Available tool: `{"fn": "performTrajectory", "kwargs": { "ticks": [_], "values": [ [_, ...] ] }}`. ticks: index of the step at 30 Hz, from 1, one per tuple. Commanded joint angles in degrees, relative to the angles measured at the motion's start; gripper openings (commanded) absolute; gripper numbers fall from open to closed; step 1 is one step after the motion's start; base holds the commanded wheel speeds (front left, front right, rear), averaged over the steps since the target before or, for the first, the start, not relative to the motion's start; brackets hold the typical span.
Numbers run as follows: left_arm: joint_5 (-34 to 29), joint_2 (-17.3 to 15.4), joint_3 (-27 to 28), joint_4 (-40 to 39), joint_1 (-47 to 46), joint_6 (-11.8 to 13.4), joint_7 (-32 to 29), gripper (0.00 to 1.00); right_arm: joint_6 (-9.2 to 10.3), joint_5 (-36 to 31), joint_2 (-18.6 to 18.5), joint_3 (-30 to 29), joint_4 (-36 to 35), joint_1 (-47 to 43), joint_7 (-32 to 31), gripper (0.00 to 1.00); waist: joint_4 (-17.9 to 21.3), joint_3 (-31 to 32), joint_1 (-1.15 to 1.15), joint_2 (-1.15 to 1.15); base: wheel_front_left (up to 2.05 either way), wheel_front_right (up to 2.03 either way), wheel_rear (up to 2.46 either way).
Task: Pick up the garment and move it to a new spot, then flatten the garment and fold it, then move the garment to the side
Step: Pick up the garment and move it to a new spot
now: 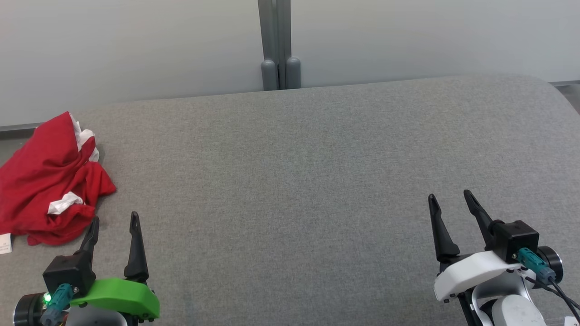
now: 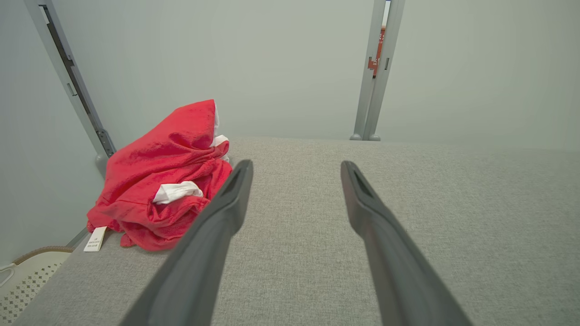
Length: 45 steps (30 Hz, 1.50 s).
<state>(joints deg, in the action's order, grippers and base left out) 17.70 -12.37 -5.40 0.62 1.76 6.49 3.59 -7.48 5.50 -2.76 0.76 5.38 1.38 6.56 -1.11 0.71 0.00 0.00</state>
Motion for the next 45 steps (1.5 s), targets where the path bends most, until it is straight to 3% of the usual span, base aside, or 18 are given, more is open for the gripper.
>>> {"fn": "performTrajectory", "kwargs": {
  "ticks": [1,13,31,45],
  "values": [
    [0.4,-0.5,0.1,0.2,0.7,-0.1,0.2,1.0,-0.03,0.3,-0.2,-0.2,0.2,-0.8,0.0,1.0,-0.1,0.0,0.0,0.0,0.0,0.0,0.0],
    [0.7,-1.4,0.7,1.2,-0.1,0.4,0.6,1.0,-0.03,1.4,-0.2,0.4,0.4,-0.9,0.5,1.0,-2.9,0.1,0.0,0.0,0.0,0.0,0.0],
    [0.9,-2.6,1.2,0.9,1.0,1.8,0.5,1.0,-0.03,2.2,-0.2,1.0,1.4,-1.2,1.2,1.0,-17.0,-0.4,0.0,0.0,0.0,0.0,0.0],
    [1.5,-2.6,1.7,1.0,2.3,2.8,1.8,1.0,-0.03,1.5,-0.2,1.0,1.7,-1.2,1.1,1.0,-25.9,-0.4,0.0,0.0,0.0,0.0,0.0]
  ]
}}
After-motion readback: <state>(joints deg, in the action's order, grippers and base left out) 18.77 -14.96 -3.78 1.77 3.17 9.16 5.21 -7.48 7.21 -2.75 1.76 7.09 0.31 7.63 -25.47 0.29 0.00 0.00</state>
